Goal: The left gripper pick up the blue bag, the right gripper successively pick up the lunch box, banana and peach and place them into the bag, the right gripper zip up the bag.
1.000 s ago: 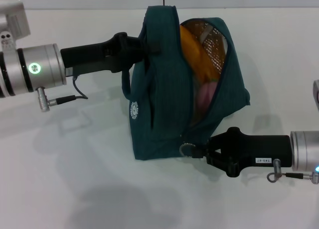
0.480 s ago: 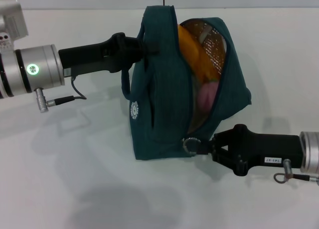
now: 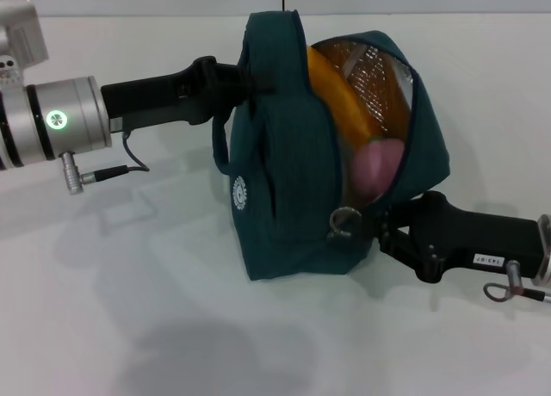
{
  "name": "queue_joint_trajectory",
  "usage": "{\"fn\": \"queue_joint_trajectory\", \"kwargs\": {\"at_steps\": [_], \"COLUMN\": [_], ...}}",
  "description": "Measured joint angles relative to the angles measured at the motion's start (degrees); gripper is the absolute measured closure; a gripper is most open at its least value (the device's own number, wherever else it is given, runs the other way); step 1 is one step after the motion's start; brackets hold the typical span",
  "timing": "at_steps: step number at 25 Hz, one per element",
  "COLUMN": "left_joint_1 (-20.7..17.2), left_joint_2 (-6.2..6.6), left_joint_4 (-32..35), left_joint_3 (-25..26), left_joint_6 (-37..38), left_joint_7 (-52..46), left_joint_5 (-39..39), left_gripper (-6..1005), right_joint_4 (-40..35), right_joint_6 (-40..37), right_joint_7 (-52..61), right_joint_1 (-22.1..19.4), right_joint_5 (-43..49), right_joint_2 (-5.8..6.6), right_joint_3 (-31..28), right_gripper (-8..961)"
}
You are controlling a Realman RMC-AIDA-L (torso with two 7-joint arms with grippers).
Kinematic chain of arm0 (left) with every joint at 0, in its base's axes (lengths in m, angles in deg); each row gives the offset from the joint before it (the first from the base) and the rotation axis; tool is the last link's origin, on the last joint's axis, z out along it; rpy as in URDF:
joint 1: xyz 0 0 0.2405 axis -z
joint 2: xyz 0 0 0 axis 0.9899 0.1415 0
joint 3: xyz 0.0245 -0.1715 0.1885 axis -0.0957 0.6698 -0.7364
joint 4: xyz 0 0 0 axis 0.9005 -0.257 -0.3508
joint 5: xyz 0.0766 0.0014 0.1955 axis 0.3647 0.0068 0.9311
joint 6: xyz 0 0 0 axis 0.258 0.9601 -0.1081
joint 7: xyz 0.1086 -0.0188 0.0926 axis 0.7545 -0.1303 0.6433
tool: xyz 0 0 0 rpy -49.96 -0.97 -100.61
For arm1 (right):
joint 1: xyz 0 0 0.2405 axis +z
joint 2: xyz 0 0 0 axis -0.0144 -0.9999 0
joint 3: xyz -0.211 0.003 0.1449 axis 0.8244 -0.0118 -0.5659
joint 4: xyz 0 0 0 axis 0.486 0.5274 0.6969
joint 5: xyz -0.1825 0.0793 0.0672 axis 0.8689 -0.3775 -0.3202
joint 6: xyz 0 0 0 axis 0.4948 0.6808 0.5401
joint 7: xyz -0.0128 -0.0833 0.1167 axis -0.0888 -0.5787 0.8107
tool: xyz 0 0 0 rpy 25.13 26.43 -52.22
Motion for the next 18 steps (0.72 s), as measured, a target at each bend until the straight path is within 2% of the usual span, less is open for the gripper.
{"fn": "queue_joint_trajectory", "kwargs": {"at_steps": [18], "left_joint_1": [-0.8], "left_joint_2": [-0.03], "left_joint_4": [-0.2], "left_joint_3": [0.1], "left_joint_6": [-0.1], "left_joint_7": [1.6], "left_joint_5": [-0.9], "left_gripper": [967], "right_joint_4": [0.2], "right_joint_6": [-3.0], "right_joint_7": [-3.1], "right_joint_1": [-0.1], "right_joint_5": [-7.0], "right_joint_2": [0.0], "right_joint_3": [-0.1], "right_gripper": [950]}}
